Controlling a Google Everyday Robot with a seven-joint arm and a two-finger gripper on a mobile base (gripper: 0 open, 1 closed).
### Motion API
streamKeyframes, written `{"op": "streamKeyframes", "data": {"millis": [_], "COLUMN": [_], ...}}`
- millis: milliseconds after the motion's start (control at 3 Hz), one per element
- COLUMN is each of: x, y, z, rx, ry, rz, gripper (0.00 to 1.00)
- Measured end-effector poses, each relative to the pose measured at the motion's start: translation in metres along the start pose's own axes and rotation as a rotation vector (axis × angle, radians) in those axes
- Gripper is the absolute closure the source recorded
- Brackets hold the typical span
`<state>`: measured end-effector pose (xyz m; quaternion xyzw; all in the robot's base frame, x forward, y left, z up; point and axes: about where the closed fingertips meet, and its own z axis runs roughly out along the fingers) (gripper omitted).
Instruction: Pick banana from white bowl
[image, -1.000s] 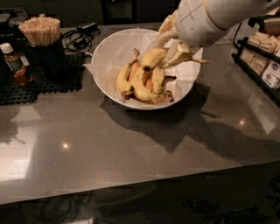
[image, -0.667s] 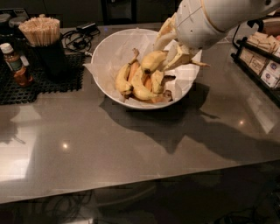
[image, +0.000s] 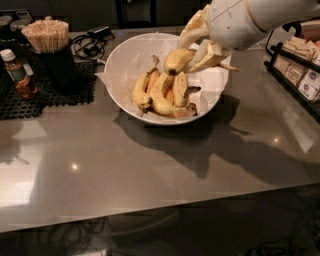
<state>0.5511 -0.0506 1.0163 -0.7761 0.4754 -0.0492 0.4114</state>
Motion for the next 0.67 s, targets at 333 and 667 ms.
{"op": "streamKeyframes", "data": {"millis": [333,667], "x": [-0.0067,-0.0067], "y": [-0.0056,-0.0056], "z": [-0.0142,-0.0142], "rx": [0.068,0.068], "ry": [-0.037,-0.037], "rz": [-0.018,-0.018], "gripper": [1.0,1.0]}}
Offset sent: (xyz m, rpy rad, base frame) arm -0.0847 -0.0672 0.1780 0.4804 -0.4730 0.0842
